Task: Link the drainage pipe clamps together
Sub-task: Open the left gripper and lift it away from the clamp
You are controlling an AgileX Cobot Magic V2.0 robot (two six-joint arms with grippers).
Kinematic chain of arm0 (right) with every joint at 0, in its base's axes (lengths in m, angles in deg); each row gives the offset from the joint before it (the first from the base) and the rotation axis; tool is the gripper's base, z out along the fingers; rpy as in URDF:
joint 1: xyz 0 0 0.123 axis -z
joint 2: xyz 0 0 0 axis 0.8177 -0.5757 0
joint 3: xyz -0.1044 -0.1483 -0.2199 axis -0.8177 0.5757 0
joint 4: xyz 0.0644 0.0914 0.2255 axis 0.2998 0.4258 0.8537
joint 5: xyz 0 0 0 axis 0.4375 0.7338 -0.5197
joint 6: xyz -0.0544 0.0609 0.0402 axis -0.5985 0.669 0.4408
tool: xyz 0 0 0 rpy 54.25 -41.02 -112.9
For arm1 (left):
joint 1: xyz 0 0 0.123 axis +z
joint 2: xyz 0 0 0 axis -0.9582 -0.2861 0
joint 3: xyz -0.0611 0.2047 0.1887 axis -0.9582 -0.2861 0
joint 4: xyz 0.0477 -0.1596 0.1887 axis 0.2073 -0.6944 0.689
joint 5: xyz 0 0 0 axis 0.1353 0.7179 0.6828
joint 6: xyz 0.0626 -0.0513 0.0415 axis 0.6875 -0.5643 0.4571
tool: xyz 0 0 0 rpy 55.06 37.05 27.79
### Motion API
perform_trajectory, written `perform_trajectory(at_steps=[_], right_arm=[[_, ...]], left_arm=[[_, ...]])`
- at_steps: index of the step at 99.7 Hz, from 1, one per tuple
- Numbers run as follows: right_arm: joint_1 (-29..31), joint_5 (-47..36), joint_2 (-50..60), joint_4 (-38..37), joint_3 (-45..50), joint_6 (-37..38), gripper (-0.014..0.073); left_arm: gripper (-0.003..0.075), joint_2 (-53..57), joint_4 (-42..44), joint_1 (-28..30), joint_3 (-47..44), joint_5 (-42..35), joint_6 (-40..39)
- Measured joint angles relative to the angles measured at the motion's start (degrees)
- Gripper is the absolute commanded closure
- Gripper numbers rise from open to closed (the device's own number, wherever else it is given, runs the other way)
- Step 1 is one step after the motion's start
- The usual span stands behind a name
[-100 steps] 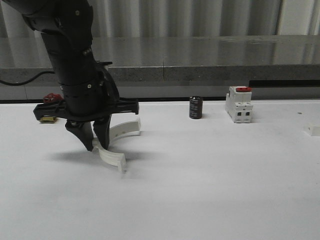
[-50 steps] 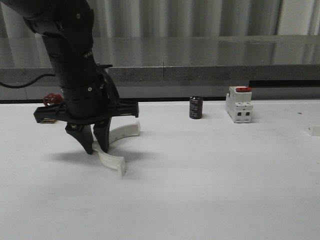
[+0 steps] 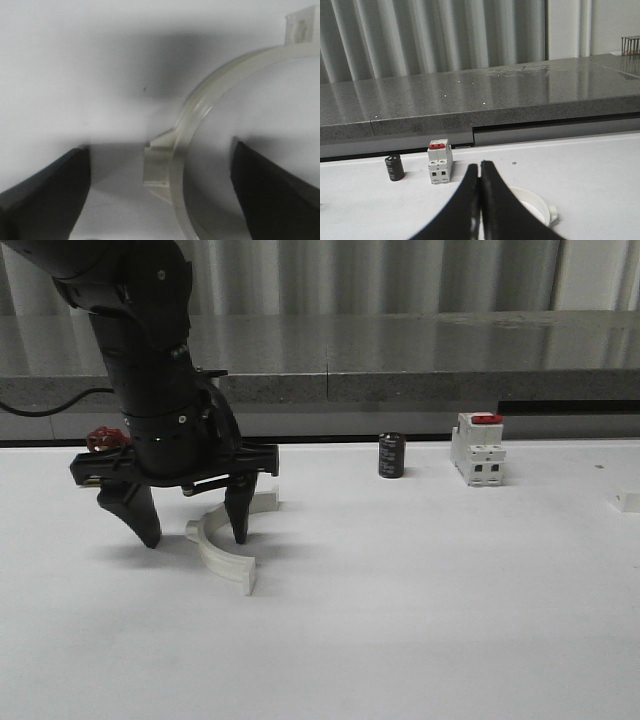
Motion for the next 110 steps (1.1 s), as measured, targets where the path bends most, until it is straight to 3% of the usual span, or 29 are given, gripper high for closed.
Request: perform_trajectory(at_steps=[42, 59, 79, 94, 110], right_arm=[[0.00, 0.00, 0.00, 0.00, 0.00, 0.00, 0.0661], [0.00, 0.00, 0.00, 0.00, 0.00, 0.00, 0.0661], [0.00, 0.00, 0.00, 0.00, 0.00, 0.00, 0.0661], [0.00, 0.00, 0.00, 0.00, 0.00, 0.00, 0.0661], [0.00, 0.00, 0.00, 0.00, 0.00, 0.00, 0.0661]], left_arm=[[0.0115, 13.91, 0.76, 2.38, -0.62, 1.24, 12.62], [0.0115, 21.38, 0.32, 9.54, -1.03, 1.86, 20.56], [0.0115, 29.70, -6.38, 20.83, -5.15, 1.62, 29.71], [0.0116, 37.59, -8.74, 28.57, -12.41, 1.09, 32.81], [0.0116, 47.74, -9.81, 31.21, -23.47, -2.88, 33.33]])
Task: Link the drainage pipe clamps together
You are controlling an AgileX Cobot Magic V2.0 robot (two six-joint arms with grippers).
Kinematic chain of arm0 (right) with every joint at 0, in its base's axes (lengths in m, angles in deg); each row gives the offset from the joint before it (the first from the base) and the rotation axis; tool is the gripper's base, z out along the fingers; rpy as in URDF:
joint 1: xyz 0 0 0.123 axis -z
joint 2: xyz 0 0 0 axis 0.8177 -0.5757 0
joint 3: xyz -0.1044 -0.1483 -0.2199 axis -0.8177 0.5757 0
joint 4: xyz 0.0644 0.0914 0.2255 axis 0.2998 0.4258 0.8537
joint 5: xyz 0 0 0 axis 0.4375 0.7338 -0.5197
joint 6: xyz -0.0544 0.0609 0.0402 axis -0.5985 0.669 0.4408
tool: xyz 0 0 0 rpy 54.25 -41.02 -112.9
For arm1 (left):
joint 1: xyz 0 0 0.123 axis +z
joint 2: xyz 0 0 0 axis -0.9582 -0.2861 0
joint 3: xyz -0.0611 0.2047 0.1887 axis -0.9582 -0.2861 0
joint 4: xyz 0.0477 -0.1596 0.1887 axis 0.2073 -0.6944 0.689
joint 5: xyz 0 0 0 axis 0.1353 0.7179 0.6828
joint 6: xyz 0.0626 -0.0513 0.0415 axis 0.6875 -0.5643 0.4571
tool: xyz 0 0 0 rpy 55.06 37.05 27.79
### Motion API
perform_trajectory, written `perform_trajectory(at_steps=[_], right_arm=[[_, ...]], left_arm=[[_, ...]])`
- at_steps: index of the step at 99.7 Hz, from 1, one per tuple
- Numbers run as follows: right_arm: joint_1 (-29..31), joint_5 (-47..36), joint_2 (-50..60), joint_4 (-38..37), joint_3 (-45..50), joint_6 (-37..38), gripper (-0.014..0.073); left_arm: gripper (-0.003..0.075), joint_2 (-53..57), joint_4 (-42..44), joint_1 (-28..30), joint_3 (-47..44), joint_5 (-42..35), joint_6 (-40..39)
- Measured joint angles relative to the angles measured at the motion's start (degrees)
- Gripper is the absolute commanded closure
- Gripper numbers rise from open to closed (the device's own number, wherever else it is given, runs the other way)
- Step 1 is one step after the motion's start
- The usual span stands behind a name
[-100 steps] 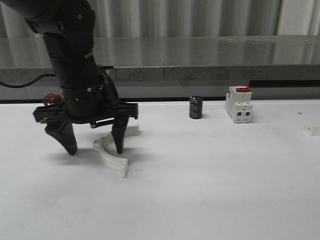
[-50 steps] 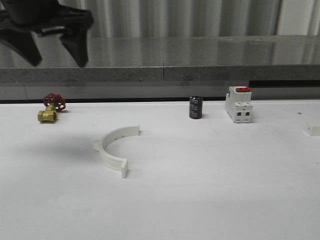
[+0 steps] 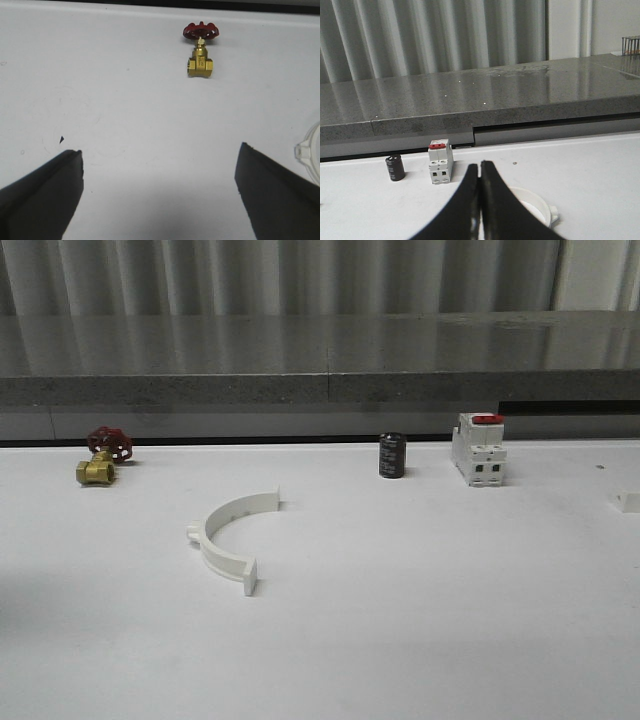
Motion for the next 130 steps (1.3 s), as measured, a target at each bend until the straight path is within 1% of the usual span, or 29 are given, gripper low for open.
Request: perform_trajectory(at_steps=[13, 21, 31, 37, 40, 44, 45, 47, 51, 53, 54, 59, 61, 64, 66, 67, 81, 94, 106, 123, 130], right_arm=[[0.00, 0.00, 0.00, 0.00, 0.00, 0.00, 0.0661], [0.00, 0.00, 0.00, 0.00, 0.00, 0.00, 0.0661], [0.00, -0.10, 0.00, 0.00, 0.00, 0.00, 0.0661], [0.00, -0.34, 0.00, 0.00, 0.00, 0.00, 0.0661], [0.00, -0.49, 0.00, 0.00, 0.00, 0.00, 0.0661], [0.00, -0.74, 0.00, 0.00, 0.00, 0.00, 0.0661], [0.00, -0.71, 0.00, 0.00, 0.00, 0.00, 0.0661], [0.00, -0.71, 0.00, 0.00, 0.00, 0.00, 0.0661], [0.00, -0.71, 0.00, 0.00, 0.00, 0.00, 0.0661], [0.00, -0.71, 0.00, 0.00, 0.00, 0.00, 0.0661], [0.00, -0.71, 0.00, 0.00, 0.00, 0.00, 0.0661], [0.00, -0.71, 0.00, 0.00, 0.00, 0.00, 0.0661], [0.00, -0.71, 0.00, 0.00, 0.00, 0.00, 0.0661], [0.00, -0.27, 0.00, 0.00, 0.00, 0.00, 0.0661], [0.00, 0.28, 0.00, 0.00, 0.00, 0.00, 0.0661], [0.00, 0.79, 0.00, 0.10, -0.18, 0.00, 0.0661], [0.00, 8.53, 0.00, 2.01, -4.03, 0.00, 0.0661], [0.00, 14.39, -4.29, 3.04, -10.48, 0.00, 0.0661], [0.00, 22.34, -13.06, 3.02, -18.45, 0.08, 0.0661], [0.00, 37.85, -28.21, 3.12, -30.41, 0.08, 0.0661], [0.00, 41.23, -33.84, 3.06, -33.74, 0.08, 0.0661]], left_arm=[[0.0116, 8.20, -3.00, 0.00, -8.69, -3.29, 0.11], [0.0129, 13.44, -3.68, -0.22, -13.84, -4.24, 0.11], [0.0169, 19.03, -4.60, -0.25, -18.91, -5.08, 0.11], [0.0214, 22.29, -4.83, -0.25, -21.57, -5.38, 0.11], [0.0244, 23.67, -4.92, -0.25, -22.61, -5.38, 0.11], [0.0310, 25.65, -4.95, -0.25, -24.08, -5.62, 0.11], [0.0310, 25.96, -4.95, -0.25, -24.31, -5.61, 0.11], [0.0344, 26.87, -4.95, -0.25, -24.97, -5.61, 0.11], [0.0420, 28.53, -4.95, -0.25, -26.17, -5.72, 0.11], [0.0475, 29.08, -4.95, -0.25, -26.53, -5.72, 0.11], [0.0475, 29.62, -4.95, -0.25, -26.86, -5.72, 0.11], [0.0590, 31.20, -4.95, -0.25, -27.94, -5.82, 0.11], [0.0619, 31.74, -4.95, -0.25, -28.33, -5.82, 0.11], [0.0689, 32.37, -4.95, -0.25, -28.80, -5.99, 0.11], [0.0715, 32.76, -4.95, -0.25, -29.06, -6.06, 0.11], [0.0741, 32.87, -4.95, -0.25, -29.20, -6.05, 0.11], [0.0741, 33.85, -4.95, -0.25, -29.97, -6.79, 0.11], [0.0741, 33.85, -4.95, -0.25, -29.97, -7.28, 0.11], [0.0741, 33.85, -4.95, -0.25, -29.97, -7.40, 0.11], [0.0741, 33.85, -4.95, -0.25, -29.97, -7.49, 0.11], [0.0741, 33.85, -4.95, -0.25, -29.97, -7.49, 0.11]])
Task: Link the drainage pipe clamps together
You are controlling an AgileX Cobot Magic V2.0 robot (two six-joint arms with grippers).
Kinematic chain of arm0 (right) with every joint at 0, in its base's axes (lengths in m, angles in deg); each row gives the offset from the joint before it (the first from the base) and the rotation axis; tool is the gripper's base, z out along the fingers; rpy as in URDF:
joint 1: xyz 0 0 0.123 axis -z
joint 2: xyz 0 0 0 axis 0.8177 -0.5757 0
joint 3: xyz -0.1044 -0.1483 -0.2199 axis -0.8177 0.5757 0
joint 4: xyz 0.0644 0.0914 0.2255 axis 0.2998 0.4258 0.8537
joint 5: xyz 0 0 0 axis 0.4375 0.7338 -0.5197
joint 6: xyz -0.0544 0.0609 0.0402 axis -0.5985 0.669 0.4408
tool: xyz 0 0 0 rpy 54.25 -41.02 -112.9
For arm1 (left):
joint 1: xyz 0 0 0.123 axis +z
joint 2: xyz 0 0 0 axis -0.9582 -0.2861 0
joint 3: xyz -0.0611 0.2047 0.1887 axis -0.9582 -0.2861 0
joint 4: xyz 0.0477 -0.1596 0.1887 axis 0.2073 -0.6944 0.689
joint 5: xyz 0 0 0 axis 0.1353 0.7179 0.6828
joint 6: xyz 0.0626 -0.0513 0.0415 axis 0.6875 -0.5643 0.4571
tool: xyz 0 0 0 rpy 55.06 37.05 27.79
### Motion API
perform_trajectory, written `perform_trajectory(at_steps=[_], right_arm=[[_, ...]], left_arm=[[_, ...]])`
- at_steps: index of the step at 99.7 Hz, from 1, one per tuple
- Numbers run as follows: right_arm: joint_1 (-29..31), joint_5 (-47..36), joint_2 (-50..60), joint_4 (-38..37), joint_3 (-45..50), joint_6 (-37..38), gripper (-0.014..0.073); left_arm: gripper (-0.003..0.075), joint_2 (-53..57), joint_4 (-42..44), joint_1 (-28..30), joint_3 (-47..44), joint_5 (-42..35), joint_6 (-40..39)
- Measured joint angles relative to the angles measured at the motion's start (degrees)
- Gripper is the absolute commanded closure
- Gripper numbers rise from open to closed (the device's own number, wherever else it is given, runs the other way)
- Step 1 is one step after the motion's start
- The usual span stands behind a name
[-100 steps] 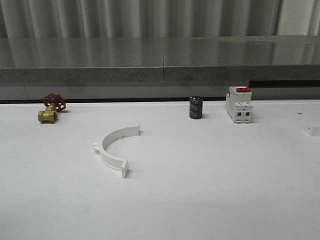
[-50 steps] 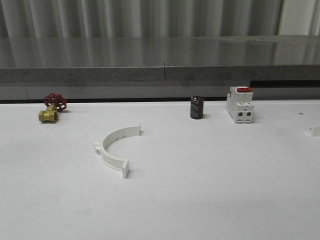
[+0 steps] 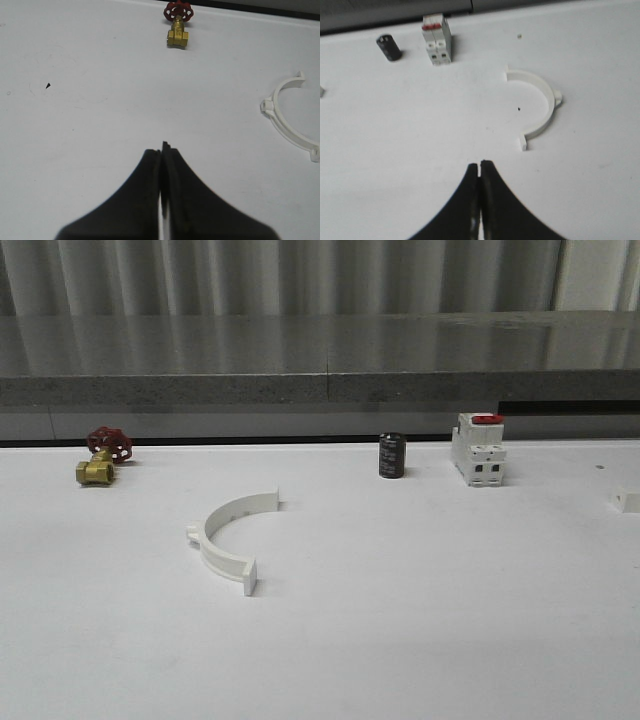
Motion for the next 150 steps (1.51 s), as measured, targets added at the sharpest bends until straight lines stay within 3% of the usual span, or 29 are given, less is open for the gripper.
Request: perform_trajectory(at_steps=[42, 52, 64, 74, 93, 113, 128, 150], right_arm=[[0.00, -0.17, -15.83, 0.22, -3.85, 0.00, 0.0644], [0.00, -0.17, -17.25, 0.22, -3.85, 0.00, 0.0526], [0.00, -0.17, -18.33, 0.22, -3.85, 0.00, 0.0281], [0.00, -0.17, -18.41, 0.22, -3.85, 0.00, 0.0156], [0.00, 2.34, -20.02, 0.22, -6.58, 0.00, 0.0158], [1.13, 9.84, -30.05, -3.40, -17.98, -0.54, 0.0158], [4.12, 10.52, -39.55, -4.13, -24.30, -4.83, 0.0158], [11.61, 9.36, -50.99, 2.79, -29.61, -15.52, 0.0158]], left_arm=[[0.0741, 0.00, 0.00, 0.00, 0.00, 0.00, 0.00], [0.0741, 0.00, 0.00, 0.00, 0.00, 0.00, 0.00], [0.0741, 0.00, 0.00, 0.00, 0.00, 0.00, 0.00], [0.0741, 0.00, 0.00, 0.00, 0.00, 0.00, 0.00], [0.0741, 0.00, 0.00, 0.00, 0.00, 0.00, 0.00], [0.0741, 0.00, 0.00, 0.00, 0.00, 0.00, 0.00], [0.0741, 0.00, 0.00, 0.00, 0.00, 0.00, 0.00], [0.0741, 0.00, 0.00, 0.00, 0.00, 0.00, 0.00]])
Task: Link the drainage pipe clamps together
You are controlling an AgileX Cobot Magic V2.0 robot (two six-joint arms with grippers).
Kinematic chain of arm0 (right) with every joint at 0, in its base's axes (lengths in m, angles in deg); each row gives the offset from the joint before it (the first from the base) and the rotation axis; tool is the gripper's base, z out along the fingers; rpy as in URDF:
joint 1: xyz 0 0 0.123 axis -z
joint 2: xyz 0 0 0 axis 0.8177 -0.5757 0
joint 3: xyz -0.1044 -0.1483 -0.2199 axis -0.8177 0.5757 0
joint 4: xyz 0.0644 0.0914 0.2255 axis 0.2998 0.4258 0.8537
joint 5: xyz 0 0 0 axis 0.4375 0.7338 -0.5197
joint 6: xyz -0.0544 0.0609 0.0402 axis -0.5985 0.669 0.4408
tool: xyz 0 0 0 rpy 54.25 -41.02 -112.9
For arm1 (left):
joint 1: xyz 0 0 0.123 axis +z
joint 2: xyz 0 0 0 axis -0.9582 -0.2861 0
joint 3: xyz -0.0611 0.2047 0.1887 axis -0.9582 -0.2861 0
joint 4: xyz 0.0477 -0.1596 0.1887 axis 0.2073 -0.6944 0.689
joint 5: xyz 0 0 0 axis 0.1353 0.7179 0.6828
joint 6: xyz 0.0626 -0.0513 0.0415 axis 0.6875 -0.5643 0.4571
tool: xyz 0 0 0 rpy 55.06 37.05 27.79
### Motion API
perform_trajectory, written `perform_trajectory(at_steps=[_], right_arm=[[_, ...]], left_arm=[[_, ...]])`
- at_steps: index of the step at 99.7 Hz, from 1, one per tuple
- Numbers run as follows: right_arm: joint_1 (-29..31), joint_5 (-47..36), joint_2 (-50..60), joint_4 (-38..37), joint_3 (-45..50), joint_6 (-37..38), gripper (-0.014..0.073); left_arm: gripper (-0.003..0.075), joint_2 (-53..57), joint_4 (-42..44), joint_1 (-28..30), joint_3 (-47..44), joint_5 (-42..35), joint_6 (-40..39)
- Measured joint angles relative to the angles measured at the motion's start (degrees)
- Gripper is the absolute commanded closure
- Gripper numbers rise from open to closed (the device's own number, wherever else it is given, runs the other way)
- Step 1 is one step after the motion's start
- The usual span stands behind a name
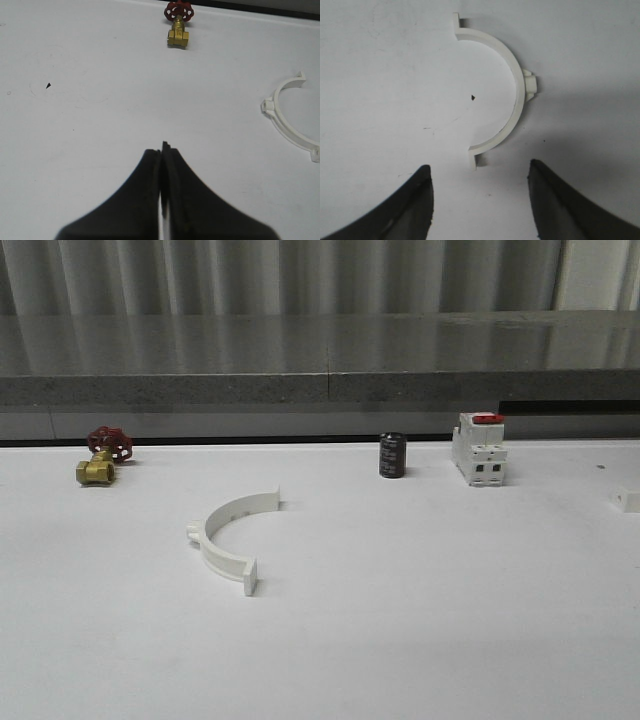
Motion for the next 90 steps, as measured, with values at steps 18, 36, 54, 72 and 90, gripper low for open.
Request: perform_trajectory(at_steps=[18, 36, 54, 72, 90], right_arm=[[4.82, -1.40, -8.93, 4.38, -3.29, -8.57, 0.0158], [6.08, -6.20, -15.56, 4.76, -4.16, -10.10, 0.0158], [6.18, -9.78, -19.82, 5.05, -4.16, -10.35, 0.0158], [6.18, -11.74, -22.12, 5.10, -4.16, -10.38, 0.0158], [6.18, -12.52, -23.79, 5.19, -4.21, -10.48, 0.0158]], left_arm=[[0.0741, 0.00, 0.00, 0.00, 0.00, 0.00, 0.00], [0.0741, 0.00, 0.00, 0.00, 0.00, 0.00, 0.00], [0.0741, 0.00, 0.00, 0.00, 0.00, 0.00, 0.00], [0.0741, 0.00, 0.00, 0.00, 0.00, 0.00, 0.00], [0.0741, 0.00, 0.00, 0.00, 0.00, 0.00, 0.00]])
